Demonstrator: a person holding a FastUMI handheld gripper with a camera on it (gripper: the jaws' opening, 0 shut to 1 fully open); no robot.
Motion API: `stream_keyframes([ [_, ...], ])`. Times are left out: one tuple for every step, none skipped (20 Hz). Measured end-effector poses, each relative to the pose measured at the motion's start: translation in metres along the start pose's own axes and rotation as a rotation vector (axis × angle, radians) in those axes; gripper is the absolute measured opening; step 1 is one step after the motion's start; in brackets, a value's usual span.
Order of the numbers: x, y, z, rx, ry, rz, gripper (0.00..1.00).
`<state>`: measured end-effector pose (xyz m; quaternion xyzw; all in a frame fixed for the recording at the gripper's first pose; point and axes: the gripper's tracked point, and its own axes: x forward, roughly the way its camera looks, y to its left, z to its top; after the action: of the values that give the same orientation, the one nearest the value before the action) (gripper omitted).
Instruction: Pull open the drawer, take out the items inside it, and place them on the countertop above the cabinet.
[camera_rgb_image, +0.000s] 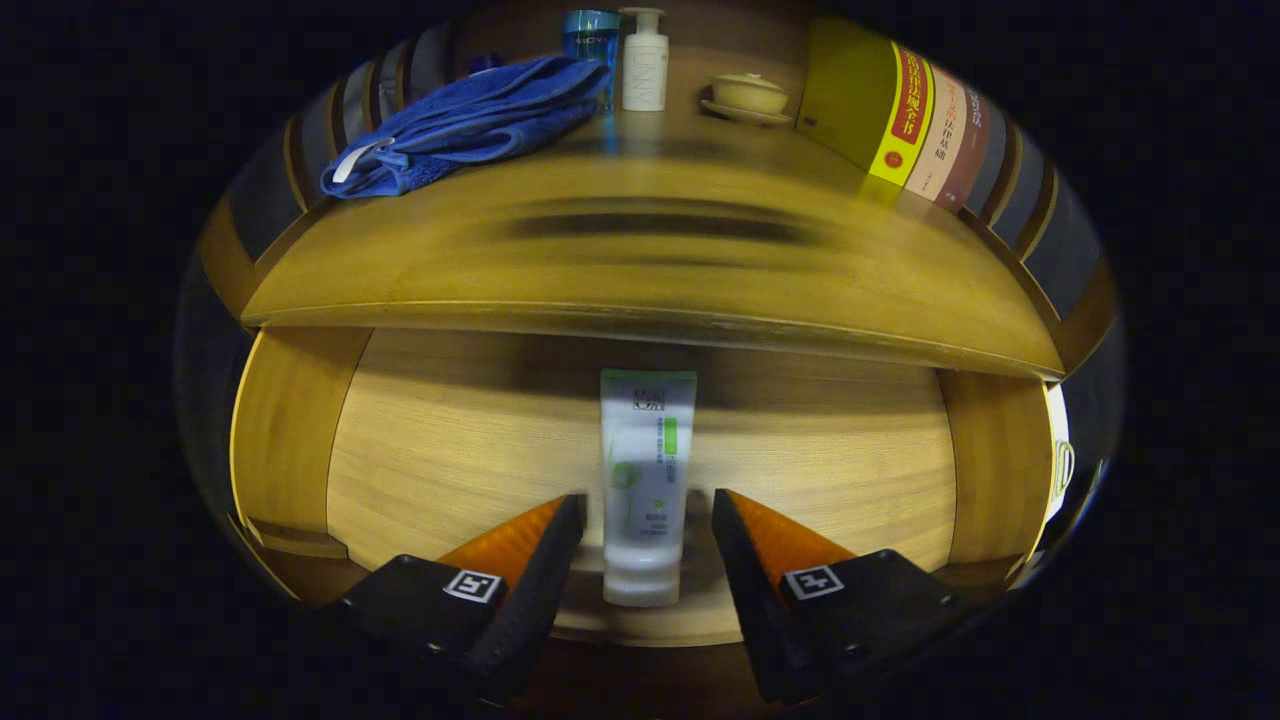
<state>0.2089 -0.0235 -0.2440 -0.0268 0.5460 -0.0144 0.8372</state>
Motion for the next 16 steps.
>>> stream_keyframes([
  [0.002, -0.002, -0.003, 0.001, 0.017, -0.002, 0.86],
  [0.003, -0.006, -0.004, 0.012, 0.030, -0.008, 0.84],
  [0.003, -0.004, -0.006, 0.027, 0.046, 0.007, 0.75],
  [0.000, -0.004, -0.001, 0.037, 0.042, 0.015, 0.66],
  [0.003, -0.002, -0.005, 0.041, 0.041, 0.019, 0.57],
  [0.003, -0.001, -0.005, 0.048, 0.034, 0.021, 0.54],
  [0.000, 0.001, -0.006, 0.057, 0.016, 0.036, 0.51],
  [-0.005, 0.006, -0.004, 0.049, -0.002, 0.064, 0.48],
  [-0.012, 0.010, -0.003, 0.042, -0.012, 0.083, 0.48],
  [-0.021, 0.013, 0.000, 0.039, -0.021, 0.096, 0.48],
  [-0.030, 0.015, 0.004, 0.037, -0.032, 0.113, 0.48],
  [-0.040, 0.016, 0.010, 0.038, -0.044, 0.126, 0.48],
  [-0.036, 0.015, 0.006, 0.033, -0.054, 0.133, 0.48],
  [-0.040, 0.013, 0.007, 0.025, -0.065, 0.135, 0.48],
  [-0.046, 0.010, 0.008, 0.012, -0.072, 0.131, 0.48],
  [-0.050, 0.011, 0.007, 0.000, -0.076, 0.130, 0.48],
])
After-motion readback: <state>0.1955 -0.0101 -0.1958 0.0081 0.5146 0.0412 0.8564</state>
